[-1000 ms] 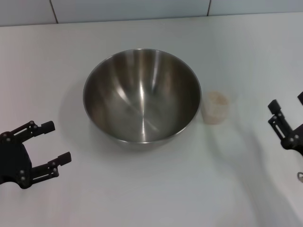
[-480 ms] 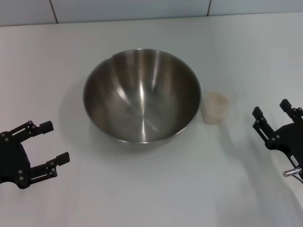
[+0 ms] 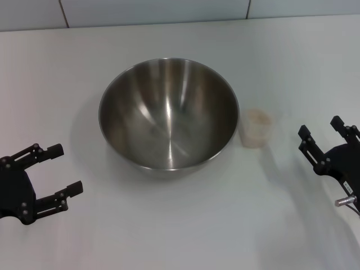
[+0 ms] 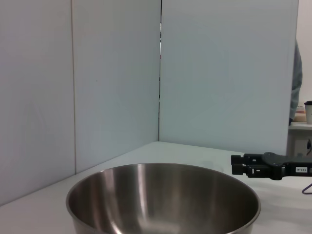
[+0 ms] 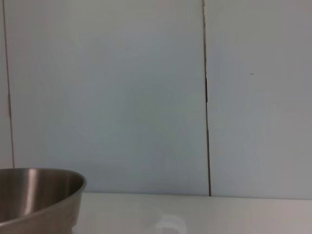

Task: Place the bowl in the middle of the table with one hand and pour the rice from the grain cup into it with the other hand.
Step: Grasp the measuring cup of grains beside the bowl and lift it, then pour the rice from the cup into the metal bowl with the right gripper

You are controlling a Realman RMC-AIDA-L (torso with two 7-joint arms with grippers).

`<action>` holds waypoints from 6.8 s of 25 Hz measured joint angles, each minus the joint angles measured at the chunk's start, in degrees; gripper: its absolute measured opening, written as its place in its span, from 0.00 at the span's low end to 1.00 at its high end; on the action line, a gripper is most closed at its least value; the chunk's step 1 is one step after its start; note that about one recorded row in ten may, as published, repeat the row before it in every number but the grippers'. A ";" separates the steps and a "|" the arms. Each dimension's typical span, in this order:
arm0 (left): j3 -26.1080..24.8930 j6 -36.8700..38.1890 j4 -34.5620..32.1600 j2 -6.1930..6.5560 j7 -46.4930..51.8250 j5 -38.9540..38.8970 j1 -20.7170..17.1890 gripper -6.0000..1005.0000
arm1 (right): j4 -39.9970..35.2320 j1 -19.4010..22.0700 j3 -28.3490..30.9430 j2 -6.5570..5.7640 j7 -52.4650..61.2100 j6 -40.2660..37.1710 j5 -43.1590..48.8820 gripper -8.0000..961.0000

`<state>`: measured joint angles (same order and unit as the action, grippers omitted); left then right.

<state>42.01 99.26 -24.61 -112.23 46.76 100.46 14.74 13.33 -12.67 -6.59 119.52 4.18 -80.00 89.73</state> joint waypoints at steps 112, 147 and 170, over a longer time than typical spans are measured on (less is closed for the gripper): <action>-2.46 -1.17 0.00 -1.24 -0.35 -0.44 0.58 0.81 | -3.82 -7.39 9.74 -0.52 3.08 -12.74 0.88 0.03; -2.76 -0.98 -0.05 -1.09 -0.63 -0.44 0.24 0.81 | -11.84 -27.42 4.78 -0.42 19.56 -1.34 26.31 0.03; -5.41 -1.28 -0.01 -1.45 -0.13 -0.41 -0.06 0.81 | -25.71 -30.46 -1.53 -0.06 0.90 -6.55 25.70 0.03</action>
<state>36.60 97.97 -24.61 -113.68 46.63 100.05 14.67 -12.38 -43.14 -8.12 119.46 5.08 -86.55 115.43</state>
